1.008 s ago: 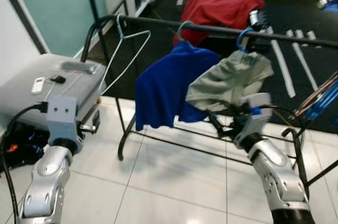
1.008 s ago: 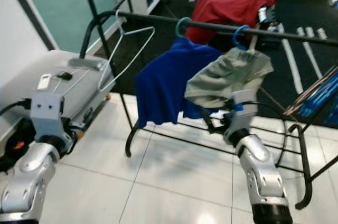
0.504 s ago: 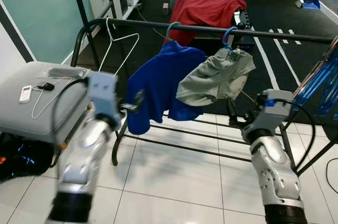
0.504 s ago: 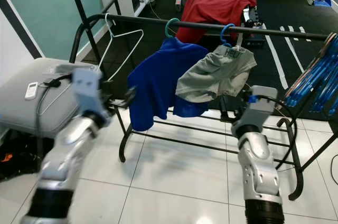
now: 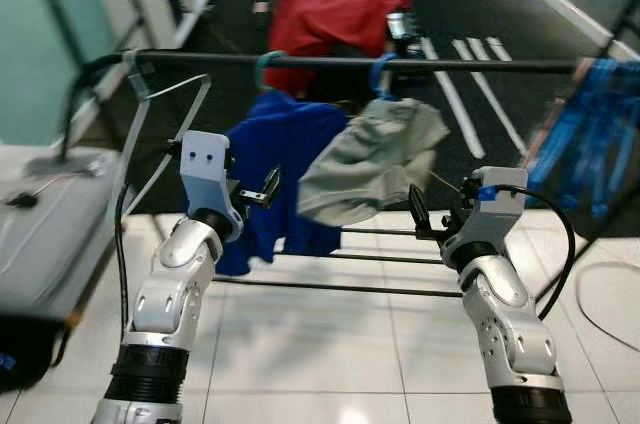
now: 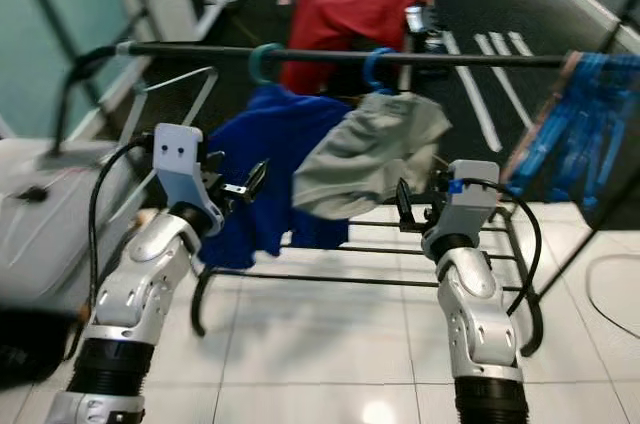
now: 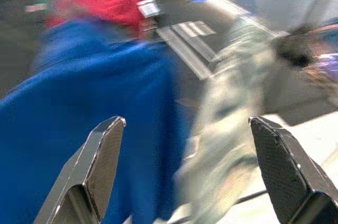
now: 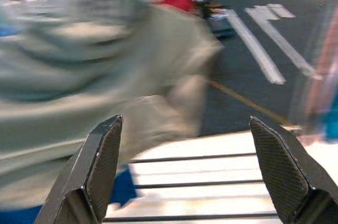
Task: Hang hanger
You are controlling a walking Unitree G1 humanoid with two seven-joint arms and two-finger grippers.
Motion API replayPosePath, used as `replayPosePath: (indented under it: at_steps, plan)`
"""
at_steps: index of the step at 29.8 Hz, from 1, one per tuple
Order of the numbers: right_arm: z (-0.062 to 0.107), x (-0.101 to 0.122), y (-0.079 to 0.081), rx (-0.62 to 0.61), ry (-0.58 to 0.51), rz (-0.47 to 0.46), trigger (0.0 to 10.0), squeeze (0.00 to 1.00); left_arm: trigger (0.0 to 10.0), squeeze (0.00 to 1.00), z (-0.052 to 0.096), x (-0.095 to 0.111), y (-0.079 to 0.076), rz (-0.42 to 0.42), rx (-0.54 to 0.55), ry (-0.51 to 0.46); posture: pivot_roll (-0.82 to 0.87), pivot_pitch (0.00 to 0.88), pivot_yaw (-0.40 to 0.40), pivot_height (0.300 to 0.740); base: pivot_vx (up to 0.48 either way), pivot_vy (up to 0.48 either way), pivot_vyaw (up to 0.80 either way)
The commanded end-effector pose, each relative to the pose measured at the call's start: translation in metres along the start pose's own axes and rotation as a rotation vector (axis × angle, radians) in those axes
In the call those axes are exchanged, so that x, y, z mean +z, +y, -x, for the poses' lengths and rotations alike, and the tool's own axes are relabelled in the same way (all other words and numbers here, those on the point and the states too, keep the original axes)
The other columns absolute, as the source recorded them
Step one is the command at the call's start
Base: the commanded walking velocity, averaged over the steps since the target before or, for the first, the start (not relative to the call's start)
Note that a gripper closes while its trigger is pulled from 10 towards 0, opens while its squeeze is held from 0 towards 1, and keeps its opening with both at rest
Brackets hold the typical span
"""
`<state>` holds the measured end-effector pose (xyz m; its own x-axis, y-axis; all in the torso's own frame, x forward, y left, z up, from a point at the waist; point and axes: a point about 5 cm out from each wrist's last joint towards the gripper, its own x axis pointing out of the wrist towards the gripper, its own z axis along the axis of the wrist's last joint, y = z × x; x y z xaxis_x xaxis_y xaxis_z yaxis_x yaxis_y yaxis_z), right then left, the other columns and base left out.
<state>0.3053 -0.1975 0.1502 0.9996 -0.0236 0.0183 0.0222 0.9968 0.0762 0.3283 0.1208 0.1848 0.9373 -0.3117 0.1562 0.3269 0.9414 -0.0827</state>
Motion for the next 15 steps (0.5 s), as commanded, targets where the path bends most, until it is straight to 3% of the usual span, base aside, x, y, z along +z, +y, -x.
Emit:
replayPosePath:
  at_steps: [1, 11, 13, 15]
  plan:
    - [-0.002, 0.003, 0.008, 0.025, -0.008, -0.013, 10.0, 0.00, 10.0, 0.00, 0.002, 0.003, 0.009, -0.014, 0.024, -0.013, -0.13, 0.087, 0.016, 0.740, 0.480, 0.000, 0.00]
    - [0.000, 0.001, 0.008, 0.024, -0.005, -0.022, 10.0, 0.00, 10.0, 0.00, 0.001, 0.005, 0.010, 0.002, 0.021, -0.044, -0.14, 0.081, 0.022, 0.740, 0.447, 0.000, 0.00]
    - [0.001, 0.001, 0.008, 0.025, -0.004, -0.030, 10.0, 0.00, 10.0, 0.00, 0.012, 0.013, 0.013, 0.028, 0.015, -0.115, -0.15, 0.074, 0.026, 0.740, 0.204, 0.000, 0.00]
    - [0.002, 0.001, 0.008, 0.025, -0.004, -0.033, 10.0, 0.00, 10.0, 0.00, 0.016, 0.015, 0.014, 0.013, 0.009, -0.122, -0.15, 0.074, 0.026, 0.740, 0.000, 0.000, 0.00]
